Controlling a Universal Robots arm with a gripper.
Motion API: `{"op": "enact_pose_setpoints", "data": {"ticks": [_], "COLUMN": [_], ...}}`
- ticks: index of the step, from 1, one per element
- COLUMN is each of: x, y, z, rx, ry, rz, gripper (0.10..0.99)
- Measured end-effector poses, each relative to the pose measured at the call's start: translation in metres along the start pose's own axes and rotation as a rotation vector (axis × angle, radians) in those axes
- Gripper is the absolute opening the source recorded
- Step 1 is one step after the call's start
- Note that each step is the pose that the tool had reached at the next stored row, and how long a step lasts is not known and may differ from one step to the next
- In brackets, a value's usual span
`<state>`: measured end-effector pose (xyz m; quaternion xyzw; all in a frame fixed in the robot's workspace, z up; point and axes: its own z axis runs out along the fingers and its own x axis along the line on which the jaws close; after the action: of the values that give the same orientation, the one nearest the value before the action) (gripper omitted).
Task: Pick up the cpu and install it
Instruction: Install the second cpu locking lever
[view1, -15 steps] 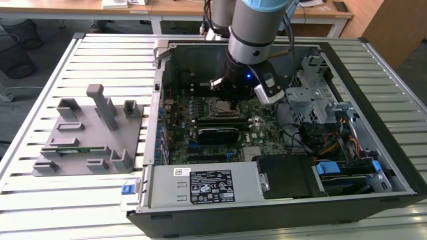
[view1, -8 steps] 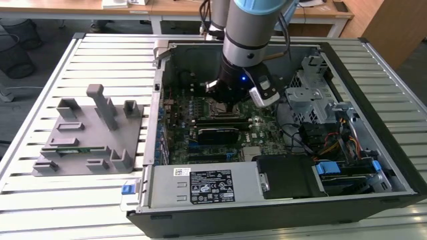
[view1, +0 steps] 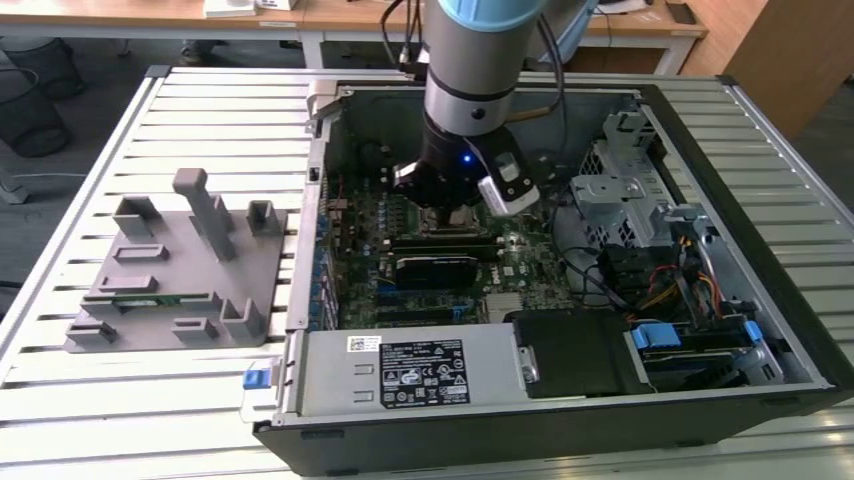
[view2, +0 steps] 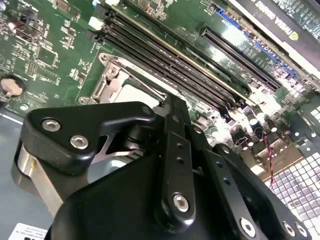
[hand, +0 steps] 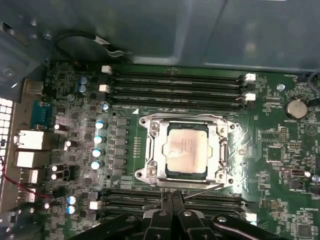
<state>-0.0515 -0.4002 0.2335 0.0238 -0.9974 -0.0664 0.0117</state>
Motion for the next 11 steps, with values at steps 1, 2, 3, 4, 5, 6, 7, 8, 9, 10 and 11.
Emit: {"op": "enact_pose_setpoints", "data": {"ticks": [1,2,3,4,5,6,7,8,9,10,11], "x": [0.0004,0.0005,0.0005,0.0005,0.0005,0.0005,0.0006,0.0006,0.0007,0.0007,0.0009], "y": [-0.0002,-0.0004,-0.0007,-0.0009,-0.0012,-0.0020,-0.0031,-0.0045,-0.0061,-0.0076,-0.0092], "z": [0.0010,0.0028,0.0045,0.0064,0.0078,0.0087,0.0096,0.0101,0.0103,0.0102,0.0101], "rx": [0.000,0.000,0.000,0.000,0.000,-0.002,-0.004,-0.007,-0.013,-0.019,-0.026], "ry": [0.0001,0.0003,0.0005,0.0006,0.0007,0.0007,0.0004,0.0003,-0.0001,-0.0003,-0.0005], "rz": [0.000,0.000,0.000,0.000,0.000,0.000,0.000,0.000,0.000,0.000,0.000], "gripper": [0.106,0.106,0.106,0.106,0.106,0.106,0.106,0.106,0.106,0.106,0.106]}}
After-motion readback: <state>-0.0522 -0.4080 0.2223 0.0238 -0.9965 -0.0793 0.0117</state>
